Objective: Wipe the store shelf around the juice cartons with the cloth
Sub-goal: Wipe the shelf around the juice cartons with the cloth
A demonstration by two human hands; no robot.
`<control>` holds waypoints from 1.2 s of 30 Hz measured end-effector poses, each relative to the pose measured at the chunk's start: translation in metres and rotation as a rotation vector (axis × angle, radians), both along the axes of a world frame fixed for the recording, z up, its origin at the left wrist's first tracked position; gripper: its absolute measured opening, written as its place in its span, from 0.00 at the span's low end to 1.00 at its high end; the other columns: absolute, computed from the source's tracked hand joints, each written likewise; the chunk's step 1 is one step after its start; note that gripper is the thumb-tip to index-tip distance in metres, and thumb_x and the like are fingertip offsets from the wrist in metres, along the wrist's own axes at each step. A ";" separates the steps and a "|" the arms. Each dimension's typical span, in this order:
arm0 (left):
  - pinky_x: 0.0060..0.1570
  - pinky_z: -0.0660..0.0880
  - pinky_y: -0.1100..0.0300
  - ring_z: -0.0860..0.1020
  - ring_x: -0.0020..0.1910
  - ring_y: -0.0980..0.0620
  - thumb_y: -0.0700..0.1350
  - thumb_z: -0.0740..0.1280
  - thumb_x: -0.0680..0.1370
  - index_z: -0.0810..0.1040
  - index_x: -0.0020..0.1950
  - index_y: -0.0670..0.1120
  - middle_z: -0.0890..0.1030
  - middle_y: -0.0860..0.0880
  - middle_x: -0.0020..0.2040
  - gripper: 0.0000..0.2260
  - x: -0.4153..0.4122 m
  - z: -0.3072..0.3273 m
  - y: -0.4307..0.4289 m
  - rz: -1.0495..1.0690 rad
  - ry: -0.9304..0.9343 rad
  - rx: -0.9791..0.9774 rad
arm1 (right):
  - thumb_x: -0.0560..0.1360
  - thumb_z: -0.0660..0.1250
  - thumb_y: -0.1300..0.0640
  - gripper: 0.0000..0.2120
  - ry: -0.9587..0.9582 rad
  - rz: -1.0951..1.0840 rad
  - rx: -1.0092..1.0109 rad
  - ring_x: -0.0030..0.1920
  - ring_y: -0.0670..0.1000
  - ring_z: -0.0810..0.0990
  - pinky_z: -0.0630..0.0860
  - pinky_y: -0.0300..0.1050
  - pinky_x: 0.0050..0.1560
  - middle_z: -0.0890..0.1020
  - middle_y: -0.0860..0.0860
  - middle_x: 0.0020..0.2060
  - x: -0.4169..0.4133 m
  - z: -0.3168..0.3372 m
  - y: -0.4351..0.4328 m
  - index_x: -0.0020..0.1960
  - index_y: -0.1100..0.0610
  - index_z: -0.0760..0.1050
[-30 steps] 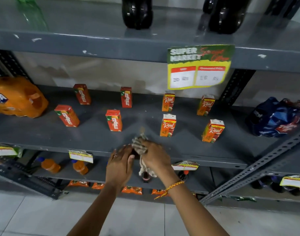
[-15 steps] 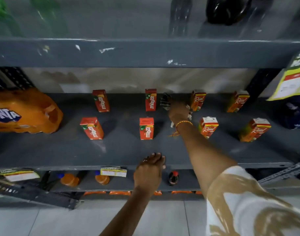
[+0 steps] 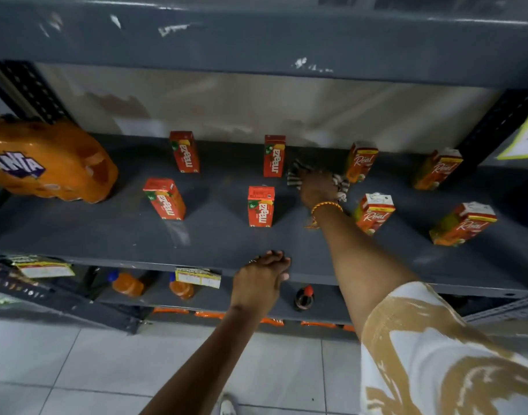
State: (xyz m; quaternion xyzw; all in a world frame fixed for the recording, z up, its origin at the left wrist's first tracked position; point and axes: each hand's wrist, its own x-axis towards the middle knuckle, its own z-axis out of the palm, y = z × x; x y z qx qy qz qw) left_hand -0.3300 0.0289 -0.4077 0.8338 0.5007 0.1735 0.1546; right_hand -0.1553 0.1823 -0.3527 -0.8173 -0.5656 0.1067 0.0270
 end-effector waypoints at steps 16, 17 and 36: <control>0.58 0.73 0.50 0.77 0.58 0.42 0.41 0.66 0.76 0.77 0.59 0.43 0.80 0.41 0.58 0.12 -0.014 0.010 -0.027 0.165 -0.149 0.047 | 0.80 0.56 0.60 0.22 -0.081 0.222 -0.023 0.73 0.59 0.67 0.69 0.54 0.70 0.69 0.53 0.73 -0.043 0.002 -0.148 0.74 0.51 0.65; 0.56 0.74 0.49 0.77 0.56 0.41 0.41 0.66 0.76 0.76 0.59 0.42 0.81 0.40 0.57 0.12 -0.016 0.010 -0.030 0.175 -0.143 0.068 | 0.80 0.57 0.60 0.22 -0.082 0.229 -0.032 0.72 0.59 0.68 0.70 0.54 0.69 0.70 0.53 0.72 -0.046 0.003 -0.156 0.73 0.51 0.66; 0.68 0.61 0.44 0.69 0.67 0.48 0.49 0.54 0.81 0.74 0.63 0.46 0.75 0.46 0.66 0.15 -0.020 0.015 -0.032 0.204 0.008 0.000 | 0.77 0.59 0.63 0.25 0.098 0.192 0.105 0.68 0.59 0.69 0.74 0.51 0.65 0.75 0.47 0.69 -0.039 0.020 -0.227 0.70 0.43 0.71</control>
